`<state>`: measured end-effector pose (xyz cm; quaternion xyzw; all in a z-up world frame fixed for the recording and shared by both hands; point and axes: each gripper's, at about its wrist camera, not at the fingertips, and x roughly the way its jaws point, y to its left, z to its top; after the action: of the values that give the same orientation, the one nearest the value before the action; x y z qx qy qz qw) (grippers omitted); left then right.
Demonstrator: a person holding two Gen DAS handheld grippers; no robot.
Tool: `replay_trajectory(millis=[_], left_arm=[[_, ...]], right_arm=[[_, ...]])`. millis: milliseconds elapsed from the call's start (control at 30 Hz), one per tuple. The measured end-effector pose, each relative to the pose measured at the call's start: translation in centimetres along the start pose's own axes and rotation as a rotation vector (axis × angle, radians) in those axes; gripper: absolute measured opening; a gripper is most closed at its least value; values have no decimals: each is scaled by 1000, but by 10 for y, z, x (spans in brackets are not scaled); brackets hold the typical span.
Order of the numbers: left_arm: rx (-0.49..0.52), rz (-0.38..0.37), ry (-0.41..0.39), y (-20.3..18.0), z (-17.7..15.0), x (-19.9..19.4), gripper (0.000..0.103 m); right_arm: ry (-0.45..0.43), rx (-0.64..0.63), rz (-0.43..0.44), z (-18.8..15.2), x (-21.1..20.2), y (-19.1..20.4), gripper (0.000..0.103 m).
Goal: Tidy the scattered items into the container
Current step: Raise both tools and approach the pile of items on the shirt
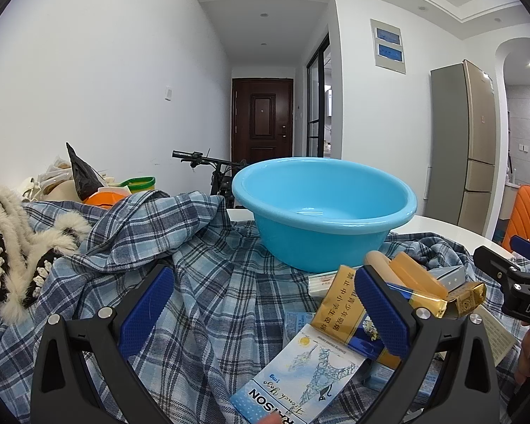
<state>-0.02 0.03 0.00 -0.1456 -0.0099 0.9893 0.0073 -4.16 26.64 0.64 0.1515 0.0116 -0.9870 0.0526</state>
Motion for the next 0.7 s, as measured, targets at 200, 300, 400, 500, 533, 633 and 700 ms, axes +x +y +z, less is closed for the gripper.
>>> replay_trajectory(millis=[200, 300, 400, 500, 533, 633, 700], left_arm=[[4, -11, 1, -2, -1, 0, 103], [5, -11, 1, -2, -2, 1, 103], [2, 3, -1, -1, -1, 0, 103], [-6, 9, 0, 0, 0, 0, 103], [-5, 9, 0, 0, 0, 0, 103], [-6, 7, 2, 1, 1, 0, 103], [-5, 8, 1, 1, 0, 0, 103]], right_arm=[[0, 0, 0, 0, 0, 0, 103], [0, 0, 0, 0, 0, 0, 103], [0, 0, 0, 0, 0, 0, 103], [0, 0, 1, 0, 0, 0, 103], [0, 0, 1, 0, 0, 0, 103], [0, 0, 1, -1, 0, -1, 103], [0, 0, 1, -1, 0, -1, 103]])
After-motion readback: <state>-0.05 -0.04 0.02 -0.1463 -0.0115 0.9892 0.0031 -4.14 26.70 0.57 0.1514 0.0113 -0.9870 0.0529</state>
